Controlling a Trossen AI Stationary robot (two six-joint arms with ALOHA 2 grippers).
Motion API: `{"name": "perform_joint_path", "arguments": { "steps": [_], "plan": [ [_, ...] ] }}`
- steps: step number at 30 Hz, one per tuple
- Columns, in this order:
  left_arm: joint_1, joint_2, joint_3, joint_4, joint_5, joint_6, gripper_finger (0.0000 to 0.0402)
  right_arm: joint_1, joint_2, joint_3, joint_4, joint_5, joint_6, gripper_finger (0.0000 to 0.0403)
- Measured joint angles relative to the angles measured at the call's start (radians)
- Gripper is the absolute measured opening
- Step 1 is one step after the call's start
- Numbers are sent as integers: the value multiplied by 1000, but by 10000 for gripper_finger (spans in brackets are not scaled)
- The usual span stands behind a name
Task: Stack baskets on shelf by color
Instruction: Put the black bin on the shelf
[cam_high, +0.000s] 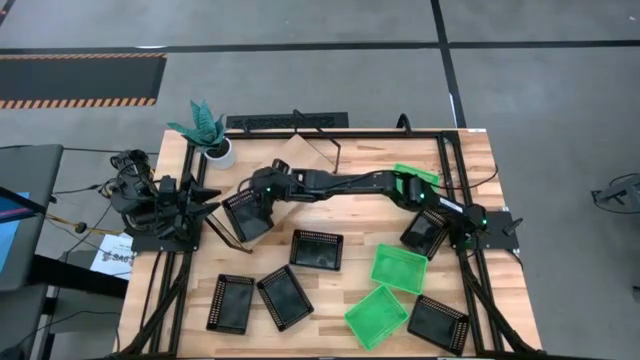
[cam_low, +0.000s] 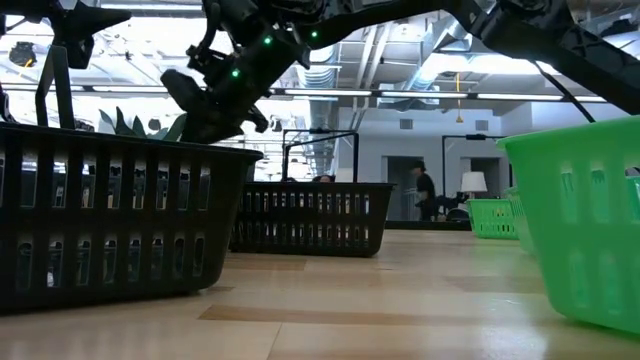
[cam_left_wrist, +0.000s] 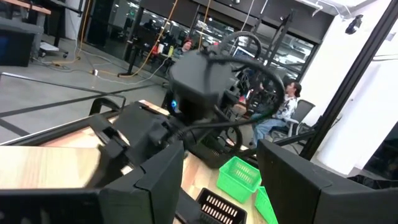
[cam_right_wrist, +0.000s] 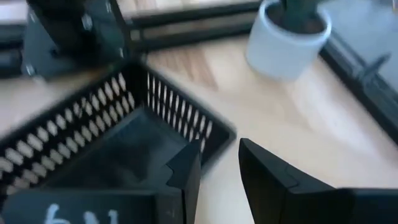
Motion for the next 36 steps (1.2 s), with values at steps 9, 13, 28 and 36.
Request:
{"name": "perform_joint_path", "arguments": {
  "steps": [9,13,28,36],
  "plan": [
    [0,0,0,0,0,-2,194,-4,-51,-2,-56,-92,-20,131],
    [0,0,0,-2,1,-8,194,47,-100,2,-207,-163,43,126],
    [0,0,0,-40,10,-62,194,243,-56,-9,-353,-100,5,117],
    [0,0,0,-41,10,-69,194,180,-6,-5,-326,-96,42,116]
  ]
}}
